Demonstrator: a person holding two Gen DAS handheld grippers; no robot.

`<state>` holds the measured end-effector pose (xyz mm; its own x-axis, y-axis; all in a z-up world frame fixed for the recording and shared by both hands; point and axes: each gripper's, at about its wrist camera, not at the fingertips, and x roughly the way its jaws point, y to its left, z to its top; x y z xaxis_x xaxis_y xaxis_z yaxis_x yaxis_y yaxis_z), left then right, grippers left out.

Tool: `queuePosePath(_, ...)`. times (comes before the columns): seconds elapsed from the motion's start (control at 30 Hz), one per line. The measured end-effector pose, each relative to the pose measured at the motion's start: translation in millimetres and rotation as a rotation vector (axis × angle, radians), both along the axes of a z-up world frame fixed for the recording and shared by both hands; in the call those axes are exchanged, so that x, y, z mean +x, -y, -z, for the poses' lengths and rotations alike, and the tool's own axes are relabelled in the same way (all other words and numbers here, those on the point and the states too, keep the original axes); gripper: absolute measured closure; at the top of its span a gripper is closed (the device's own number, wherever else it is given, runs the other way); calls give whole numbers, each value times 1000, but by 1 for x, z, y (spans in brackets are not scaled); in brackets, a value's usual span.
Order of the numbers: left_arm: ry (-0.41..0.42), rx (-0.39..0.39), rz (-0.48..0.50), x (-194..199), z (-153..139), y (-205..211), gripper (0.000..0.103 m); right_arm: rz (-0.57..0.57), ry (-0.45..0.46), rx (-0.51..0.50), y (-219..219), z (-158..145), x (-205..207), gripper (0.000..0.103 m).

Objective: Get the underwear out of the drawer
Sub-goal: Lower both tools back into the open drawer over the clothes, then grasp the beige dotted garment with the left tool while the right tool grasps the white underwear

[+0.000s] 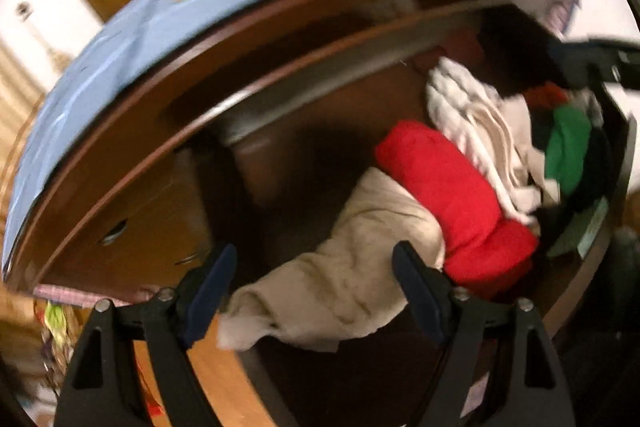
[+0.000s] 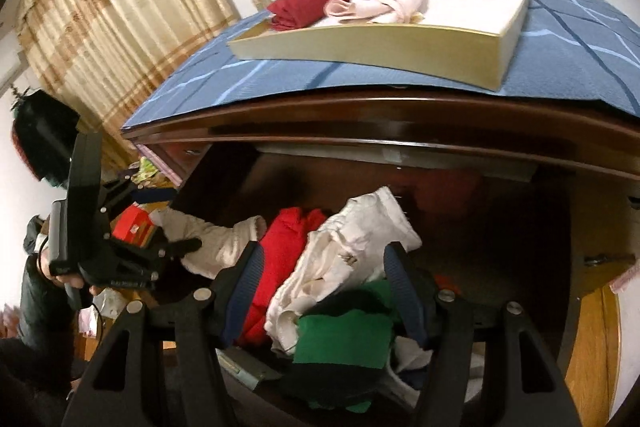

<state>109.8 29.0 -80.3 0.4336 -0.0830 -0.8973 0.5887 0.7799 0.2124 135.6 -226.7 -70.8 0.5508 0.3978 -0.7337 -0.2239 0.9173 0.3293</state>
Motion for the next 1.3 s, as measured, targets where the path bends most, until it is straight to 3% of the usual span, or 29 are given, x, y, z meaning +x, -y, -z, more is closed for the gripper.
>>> queuePosePath(0.2,-37,59,150,4,9,20,21,59,-42,5,8,7,6,38)
queuePosePath(0.33,-51,69,237,2,0,21,21,68,-63,30,10,10,9,38)
queuePosePath(0.53,-132,119,413,-7,5,27,20,80,-96,43,11,16,15,38)
queuePosePath(0.67,-171,105,371,11,12,34,13,94,-104,34,11,18,17,38)
queuePosePath(0.77,-213,169,340,22,32,39,9,121,-124,46,15,21,20,38)
queuePosePath(0.83,-255,179,338,24,43,43,4,163,-150,81,24,24,23,38)
queuePosePath(0.97,-286,174,320,26,50,46,4,227,-201,183,39,33,29,38)
queuePosePath(1.1,-263,148,294,23,48,43,13,225,-218,196,32,37,35,38)
queuePosePath(1.17,-229,127,268,16,42,41,28,216,-220,191,24,40,38,38)
queuePosePath(1.2,-253,78,246,15,38,38,57,217,-224,181,19,42,40,38)
queuePosePath(1.3,-254,3,161,15,33,30,59,213,-247,141,5,46,45,38)
